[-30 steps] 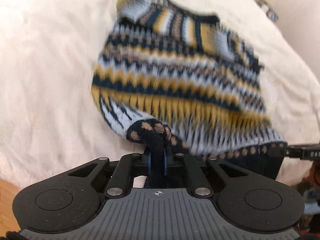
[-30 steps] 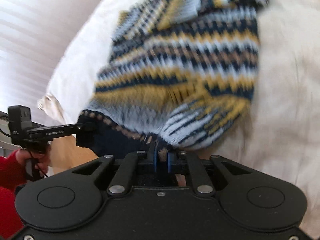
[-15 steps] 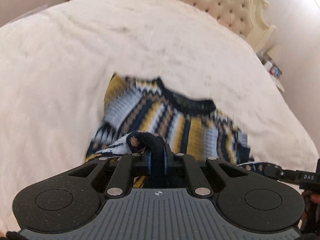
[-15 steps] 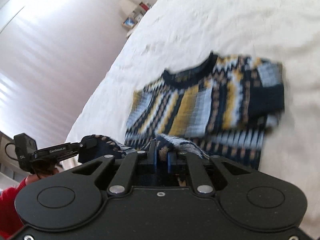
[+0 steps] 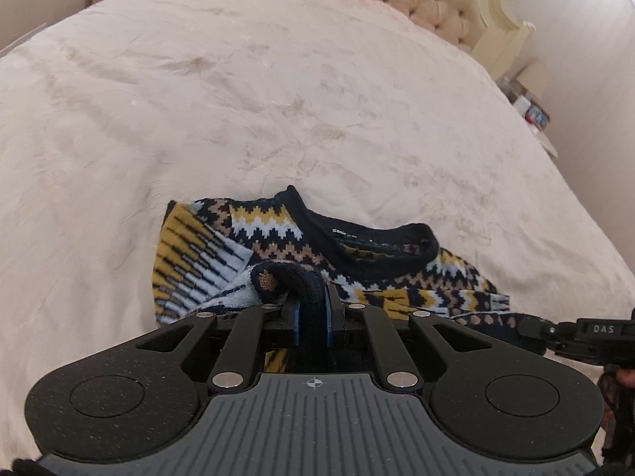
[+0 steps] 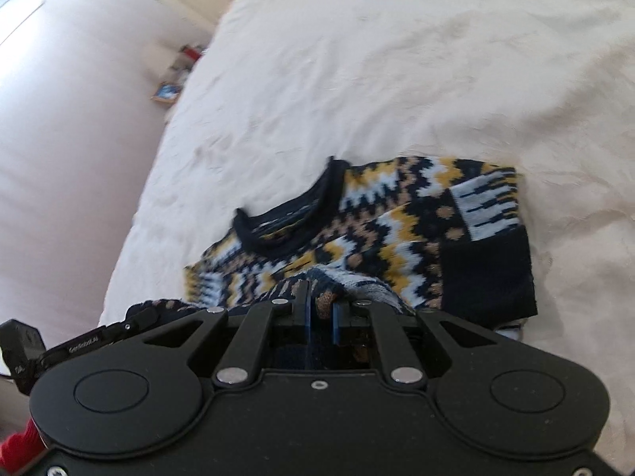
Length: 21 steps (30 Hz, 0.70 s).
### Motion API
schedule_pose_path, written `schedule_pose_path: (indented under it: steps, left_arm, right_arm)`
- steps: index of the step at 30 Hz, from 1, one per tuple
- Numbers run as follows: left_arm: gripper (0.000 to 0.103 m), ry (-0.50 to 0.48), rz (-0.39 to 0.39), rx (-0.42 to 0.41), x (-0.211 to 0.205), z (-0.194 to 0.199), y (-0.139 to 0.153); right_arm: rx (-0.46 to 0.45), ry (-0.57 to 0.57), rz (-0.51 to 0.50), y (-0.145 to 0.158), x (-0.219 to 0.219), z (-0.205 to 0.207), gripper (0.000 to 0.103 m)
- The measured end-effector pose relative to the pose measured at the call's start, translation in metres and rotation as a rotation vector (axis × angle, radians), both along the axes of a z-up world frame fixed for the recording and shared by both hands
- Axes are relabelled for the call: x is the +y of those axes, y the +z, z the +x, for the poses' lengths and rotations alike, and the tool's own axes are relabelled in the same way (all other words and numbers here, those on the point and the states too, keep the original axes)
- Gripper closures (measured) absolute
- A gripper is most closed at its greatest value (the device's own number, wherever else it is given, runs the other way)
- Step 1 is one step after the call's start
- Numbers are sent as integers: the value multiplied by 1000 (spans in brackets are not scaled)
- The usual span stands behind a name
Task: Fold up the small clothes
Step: 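Grasp the hem with both grippers and lift it, then carry the hem with both grippers over the body toward the collar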
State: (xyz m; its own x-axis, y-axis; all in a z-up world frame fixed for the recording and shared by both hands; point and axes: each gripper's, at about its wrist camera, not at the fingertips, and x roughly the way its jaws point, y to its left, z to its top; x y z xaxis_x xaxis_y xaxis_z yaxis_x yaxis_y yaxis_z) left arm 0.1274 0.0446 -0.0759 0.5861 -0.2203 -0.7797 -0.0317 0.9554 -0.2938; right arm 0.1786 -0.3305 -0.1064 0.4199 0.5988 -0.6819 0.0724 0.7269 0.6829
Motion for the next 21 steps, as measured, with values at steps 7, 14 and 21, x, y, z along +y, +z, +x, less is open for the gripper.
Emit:
schedule_pose_path:
  steps: [7,14,21]
  left_arm:
    - [84,-9,15,46,12,28,-17]
    - [43,48,55,14,30,44,-16]
    - [36,-13,154,23,36,48,-16]
  right_arm:
    - [54,-37,-38,-15,10,23,78]
    - [77,-99,-25,-19,11,36,47]
    - [55,-150,-20,-20,6,40,40]
